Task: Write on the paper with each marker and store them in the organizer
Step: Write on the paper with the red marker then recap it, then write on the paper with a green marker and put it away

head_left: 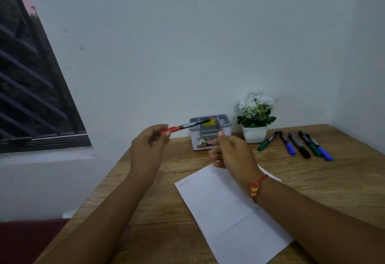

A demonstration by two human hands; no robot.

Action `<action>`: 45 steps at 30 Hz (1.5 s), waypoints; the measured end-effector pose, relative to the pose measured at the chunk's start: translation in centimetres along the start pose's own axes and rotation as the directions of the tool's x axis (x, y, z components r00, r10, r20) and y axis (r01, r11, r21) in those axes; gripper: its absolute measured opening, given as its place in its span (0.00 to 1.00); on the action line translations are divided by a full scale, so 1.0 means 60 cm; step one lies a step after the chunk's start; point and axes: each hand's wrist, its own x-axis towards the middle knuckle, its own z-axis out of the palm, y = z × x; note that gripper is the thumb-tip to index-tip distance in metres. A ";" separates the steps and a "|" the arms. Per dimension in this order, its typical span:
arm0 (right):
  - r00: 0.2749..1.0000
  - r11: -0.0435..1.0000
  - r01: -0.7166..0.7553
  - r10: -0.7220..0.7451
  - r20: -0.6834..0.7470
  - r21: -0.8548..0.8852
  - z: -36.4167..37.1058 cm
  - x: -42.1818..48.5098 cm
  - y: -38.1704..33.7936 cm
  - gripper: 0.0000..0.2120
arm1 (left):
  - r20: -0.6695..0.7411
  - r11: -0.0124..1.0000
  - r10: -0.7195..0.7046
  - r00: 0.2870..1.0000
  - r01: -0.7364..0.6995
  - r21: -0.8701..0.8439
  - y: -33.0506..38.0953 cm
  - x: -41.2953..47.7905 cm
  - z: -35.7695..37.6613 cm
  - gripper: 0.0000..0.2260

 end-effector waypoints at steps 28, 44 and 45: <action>0.829 0.457 0.552 -0.389 0.402 -0.697 -0.018 -0.003 0.018 0.19 | 0.050 0.958 0.035 0.998 -0.047 0.281 -0.033 0.085 0.146 0.22; 0.929 0.337 0.235 -0.352 0.110 -0.912 -0.116 0.070 -0.014 0.10 | 0.270 0.835 0.010 0.963 -0.156 0.527 -0.033 -0.031 0.056 0.17; 0.945 0.261 0.200 -0.307 0.116 -0.944 -0.136 0.081 -0.010 0.07 | 0.301 0.813 0.005 0.954 -0.179 0.554 -0.035 -0.031 0.052 0.16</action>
